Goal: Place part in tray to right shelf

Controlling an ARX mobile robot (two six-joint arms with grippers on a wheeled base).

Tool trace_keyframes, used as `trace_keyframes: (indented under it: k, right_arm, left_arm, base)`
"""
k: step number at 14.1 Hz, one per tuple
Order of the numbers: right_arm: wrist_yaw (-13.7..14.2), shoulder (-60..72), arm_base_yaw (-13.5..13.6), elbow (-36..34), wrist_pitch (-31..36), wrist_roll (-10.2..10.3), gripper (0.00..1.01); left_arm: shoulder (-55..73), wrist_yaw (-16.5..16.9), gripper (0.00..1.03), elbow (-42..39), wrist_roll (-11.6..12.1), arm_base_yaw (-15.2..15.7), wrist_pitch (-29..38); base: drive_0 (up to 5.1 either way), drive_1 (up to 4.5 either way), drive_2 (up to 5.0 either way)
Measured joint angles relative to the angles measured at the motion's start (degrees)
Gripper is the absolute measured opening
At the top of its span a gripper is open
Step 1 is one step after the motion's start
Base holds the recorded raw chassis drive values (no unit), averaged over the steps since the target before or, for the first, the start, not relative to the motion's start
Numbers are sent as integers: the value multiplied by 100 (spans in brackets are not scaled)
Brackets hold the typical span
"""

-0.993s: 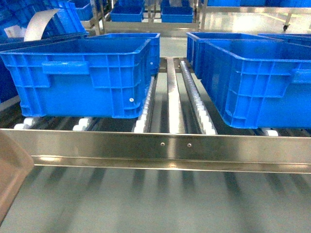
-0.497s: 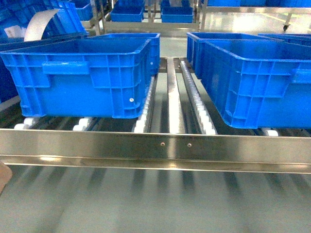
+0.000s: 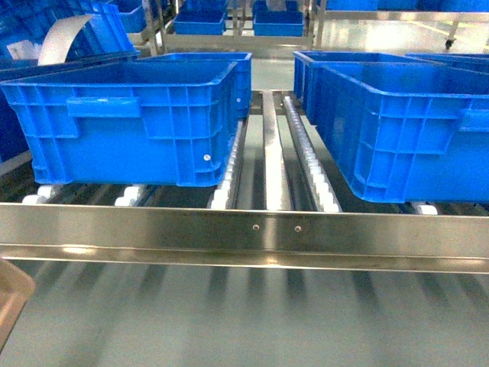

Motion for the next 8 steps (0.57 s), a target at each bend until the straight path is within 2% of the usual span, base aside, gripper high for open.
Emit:
trace_keyframes:
  k: [2,3,4,6,8]
  right_arm:
    - [0,-293,0,0,-321,0,2]
    - [0,-428,0,0,-437,2,2]
    - [4,-588,-2,0,-603,2,2]
    - [-2,-717,0,0,-717,2,2]
    - [4,-920,0,0,-933,2,2]
  left_arm:
    - [-212,0,13,0,-4,0,-173]
    - [-474,-2,13,2,-2,0,-505]
    - [-1130,-4,13,2,-7,0,-1344]
    - [-1147,-11,13,11,0,0,-1064]
    - [-1152,-2,13,4,-2,0,-1215]
  base:
    - [0,0,0]
    - [0,0,0]
    - [0,0,0]
    - [0,0,0]
    - [0,0,0]
